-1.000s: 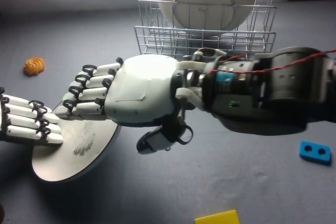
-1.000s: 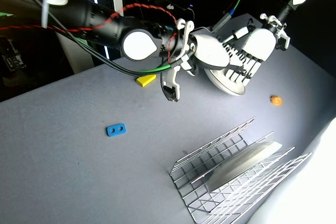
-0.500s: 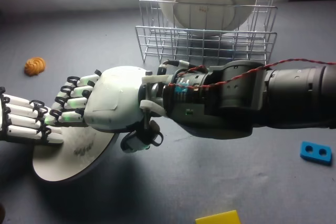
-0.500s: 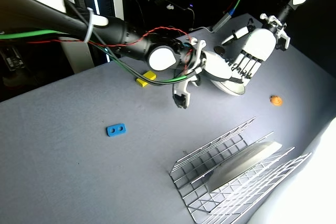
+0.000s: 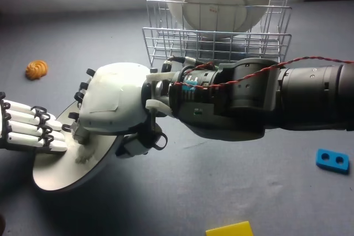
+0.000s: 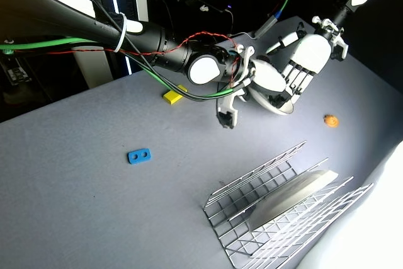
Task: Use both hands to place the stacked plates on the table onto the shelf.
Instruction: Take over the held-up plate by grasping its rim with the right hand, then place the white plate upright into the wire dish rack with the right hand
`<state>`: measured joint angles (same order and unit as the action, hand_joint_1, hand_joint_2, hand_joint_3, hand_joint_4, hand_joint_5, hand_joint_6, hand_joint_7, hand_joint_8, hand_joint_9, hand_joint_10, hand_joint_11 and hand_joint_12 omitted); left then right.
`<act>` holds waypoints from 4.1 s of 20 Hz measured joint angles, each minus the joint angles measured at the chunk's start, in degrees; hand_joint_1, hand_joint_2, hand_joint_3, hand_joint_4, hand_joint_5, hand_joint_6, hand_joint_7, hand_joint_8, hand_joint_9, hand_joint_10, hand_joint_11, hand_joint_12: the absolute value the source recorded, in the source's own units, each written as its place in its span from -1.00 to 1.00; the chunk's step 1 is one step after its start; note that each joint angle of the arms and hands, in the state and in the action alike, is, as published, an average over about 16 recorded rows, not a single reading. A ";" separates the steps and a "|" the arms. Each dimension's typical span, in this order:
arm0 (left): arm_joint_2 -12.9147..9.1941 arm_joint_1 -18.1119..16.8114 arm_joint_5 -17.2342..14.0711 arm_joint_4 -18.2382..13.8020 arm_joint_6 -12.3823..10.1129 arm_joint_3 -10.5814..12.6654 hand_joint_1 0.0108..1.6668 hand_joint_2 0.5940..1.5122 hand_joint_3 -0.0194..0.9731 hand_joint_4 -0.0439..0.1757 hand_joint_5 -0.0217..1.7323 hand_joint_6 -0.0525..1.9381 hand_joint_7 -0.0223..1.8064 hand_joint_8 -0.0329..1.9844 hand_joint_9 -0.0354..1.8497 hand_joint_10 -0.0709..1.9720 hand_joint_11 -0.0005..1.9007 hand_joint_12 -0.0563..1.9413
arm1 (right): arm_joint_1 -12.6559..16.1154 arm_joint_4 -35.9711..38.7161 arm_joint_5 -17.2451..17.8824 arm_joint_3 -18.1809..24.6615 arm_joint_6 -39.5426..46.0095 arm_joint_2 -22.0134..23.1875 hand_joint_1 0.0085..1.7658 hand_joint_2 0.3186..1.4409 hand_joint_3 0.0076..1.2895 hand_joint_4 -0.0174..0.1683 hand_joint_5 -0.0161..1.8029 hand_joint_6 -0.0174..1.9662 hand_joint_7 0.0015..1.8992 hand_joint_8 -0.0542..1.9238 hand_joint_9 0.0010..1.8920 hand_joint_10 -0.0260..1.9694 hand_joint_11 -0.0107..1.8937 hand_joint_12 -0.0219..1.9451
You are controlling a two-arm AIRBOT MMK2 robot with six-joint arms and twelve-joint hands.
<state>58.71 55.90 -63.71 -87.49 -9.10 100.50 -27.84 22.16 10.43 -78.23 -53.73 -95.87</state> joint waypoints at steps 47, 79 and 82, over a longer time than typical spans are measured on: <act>-3.83 -26.03 -2.75 -5.68 -6.43 3.42 -1.00 0.06 -0.92 -0.56 -0.95 -0.94 -0.95 -0.98 -0.94 -0.92 -0.98 -0.93 | 17.67 10.74 0.45 25.72 52.31 31.20 0.51 0.30 -0.99 -0.85 -0.03 0.11 -0.01 0.05 -0.02 0.23 -0.16 0.42; -3.56 -25.75 -2.75 -6.36 -6.03 3.23 -1.00 0.07 -0.92 -0.56 -0.95 -0.94 -0.95 -0.98 -0.94 -0.92 -0.98 -0.93 | 16.00 -13.56 -3.53 9.79 53.04 32.72 0.55 0.30 -0.99 -0.89 -0.08 0.19 -0.07 0.11 -0.06 0.27 -0.20 0.43; -3.52 -25.79 -2.75 -6.40 -6.00 3.23 -1.00 0.07 -0.92 -0.56 -0.95 -0.94 -0.95 -0.98 -0.94 -0.92 -0.98 -0.93 | 15.40 -14.74 -3.20 8.22 52.52 32.14 0.56 0.30 -0.99 -0.89 -0.08 0.19 -0.08 0.12 -0.06 0.28 -0.20 0.43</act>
<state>55.19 30.11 -66.46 -93.89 -15.09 103.72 -12.44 7.42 7.23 -70.01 -1.21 -63.73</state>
